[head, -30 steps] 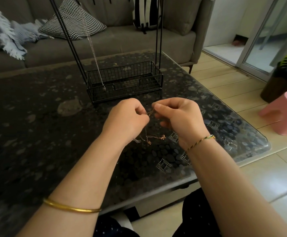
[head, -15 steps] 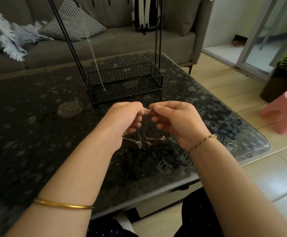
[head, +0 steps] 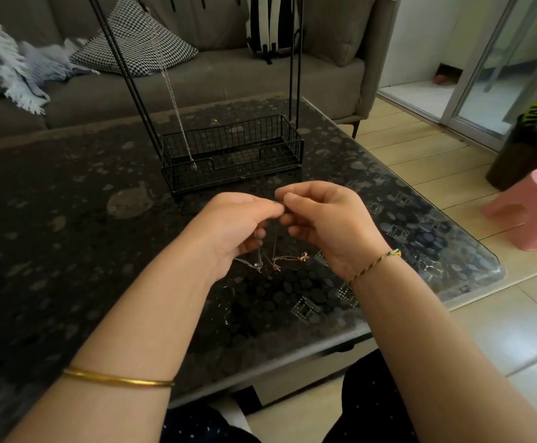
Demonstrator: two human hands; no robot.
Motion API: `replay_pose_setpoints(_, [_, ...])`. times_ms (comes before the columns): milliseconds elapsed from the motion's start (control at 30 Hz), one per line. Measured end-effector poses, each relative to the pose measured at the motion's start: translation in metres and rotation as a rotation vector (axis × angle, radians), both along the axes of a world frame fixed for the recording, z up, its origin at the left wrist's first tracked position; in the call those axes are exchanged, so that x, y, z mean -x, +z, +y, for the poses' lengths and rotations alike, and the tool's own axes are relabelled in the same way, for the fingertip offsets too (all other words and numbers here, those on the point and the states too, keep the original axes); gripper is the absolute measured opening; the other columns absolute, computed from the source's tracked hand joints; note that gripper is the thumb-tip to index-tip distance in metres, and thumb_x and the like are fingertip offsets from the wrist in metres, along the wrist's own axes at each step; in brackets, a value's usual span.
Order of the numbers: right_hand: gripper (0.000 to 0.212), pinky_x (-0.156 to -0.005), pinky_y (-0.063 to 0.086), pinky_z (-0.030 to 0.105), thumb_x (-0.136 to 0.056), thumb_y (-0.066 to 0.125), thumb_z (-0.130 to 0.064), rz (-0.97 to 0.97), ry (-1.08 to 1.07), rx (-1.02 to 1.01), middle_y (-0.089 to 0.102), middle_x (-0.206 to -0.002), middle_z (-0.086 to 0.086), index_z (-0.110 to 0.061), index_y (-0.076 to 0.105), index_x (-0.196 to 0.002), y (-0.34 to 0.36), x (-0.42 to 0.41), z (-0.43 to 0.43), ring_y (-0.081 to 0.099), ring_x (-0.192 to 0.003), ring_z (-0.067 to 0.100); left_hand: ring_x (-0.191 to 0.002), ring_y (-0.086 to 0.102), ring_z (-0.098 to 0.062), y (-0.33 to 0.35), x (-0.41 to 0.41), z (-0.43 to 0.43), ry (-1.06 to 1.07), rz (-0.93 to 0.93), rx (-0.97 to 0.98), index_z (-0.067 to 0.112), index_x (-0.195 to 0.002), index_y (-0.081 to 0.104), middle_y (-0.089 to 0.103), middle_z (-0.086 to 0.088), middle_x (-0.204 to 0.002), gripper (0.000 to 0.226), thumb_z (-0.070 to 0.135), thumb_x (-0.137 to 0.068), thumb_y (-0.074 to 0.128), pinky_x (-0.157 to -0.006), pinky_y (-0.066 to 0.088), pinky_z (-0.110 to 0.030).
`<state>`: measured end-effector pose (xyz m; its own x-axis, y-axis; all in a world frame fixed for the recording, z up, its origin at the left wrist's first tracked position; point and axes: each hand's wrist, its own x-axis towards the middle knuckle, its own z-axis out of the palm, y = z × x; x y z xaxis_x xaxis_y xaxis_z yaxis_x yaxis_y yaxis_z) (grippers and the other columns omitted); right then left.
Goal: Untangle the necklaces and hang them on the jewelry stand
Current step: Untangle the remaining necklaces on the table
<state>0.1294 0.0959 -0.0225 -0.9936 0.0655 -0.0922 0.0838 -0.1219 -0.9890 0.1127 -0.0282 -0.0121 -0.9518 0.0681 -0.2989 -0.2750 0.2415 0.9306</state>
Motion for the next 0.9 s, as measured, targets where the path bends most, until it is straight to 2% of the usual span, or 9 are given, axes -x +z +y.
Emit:
replay_pose_setpoints(267, [0.018,-0.056,0.05,0.019,-0.09,0.054,0.004,0.042,-0.072,-0.073,0.059,-0.075,0.004,-0.008,0.063,-0.101,0.0006,0.0004,-0.0009,0.057,-0.06,0.008,-0.058,0.049,-0.007,-0.0009,0.0018,0.0008,0.048,-0.013,-0.03,0.015,-0.085,0.069,0.052,0.006,-0.062,0.007,0.019,-0.089,0.065,-0.058,0.044,-0.023])
replay_pose_setpoints(533, [0.015,-0.057,0.05,0.016,-0.089,0.06,-0.005,0.097,-0.035,-0.306,0.065,-0.07,-0.002,-0.014,0.07,-0.086,0.0021,-0.0015,0.0004,0.056,-0.057,0.002,-0.068,0.05,-0.01,-0.0031,0.0036,-0.0031,0.036,0.026,0.03,0.014,-0.101,0.068,0.054,0.002,-0.073,0.013,0.02,-0.093,0.061,-0.064,0.044,-0.027])
replay_pose_setpoints(700, [0.01,-0.069,0.055,0.03,-0.086,0.064,-0.011,0.163,-0.045,-0.516,0.068,-0.073,0.002,-0.018,0.07,-0.082,0.0,0.0011,0.0011,0.06,-0.065,0.01,-0.075,0.052,-0.011,-0.0053,0.0027,-0.0029,0.016,0.087,0.114,0.012,-0.112,0.067,0.056,0.003,-0.08,0.022,0.023,-0.095,0.058,-0.074,0.047,-0.031])
replay_pose_setpoints(800, [0.008,-0.068,0.054,0.03,-0.085,0.063,-0.011,0.184,-0.019,-0.6,0.064,-0.07,-0.002,-0.015,0.068,-0.081,0.0012,0.0014,0.0003,0.058,-0.064,0.009,-0.077,0.053,-0.011,-0.0041,0.0007,-0.0033,0.003,0.116,0.162,0.016,-0.102,0.067,0.056,0.004,-0.081,0.016,0.025,-0.096,0.056,-0.083,0.051,-0.035])
replay_pose_setpoints(900, [0.011,-0.055,0.05,0.022,-0.087,0.059,-0.008,0.109,0.013,-0.474,0.059,-0.063,0.0,-0.01,0.065,-0.077,0.0015,0.0007,0.0,0.054,-0.058,0.009,-0.074,0.054,-0.011,-0.0022,-0.0012,-0.0044,0.0,0.175,0.173,0.019,-0.088,0.065,0.056,0.004,-0.075,0.015,0.024,-0.097,0.054,-0.08,0.05,-0.034])
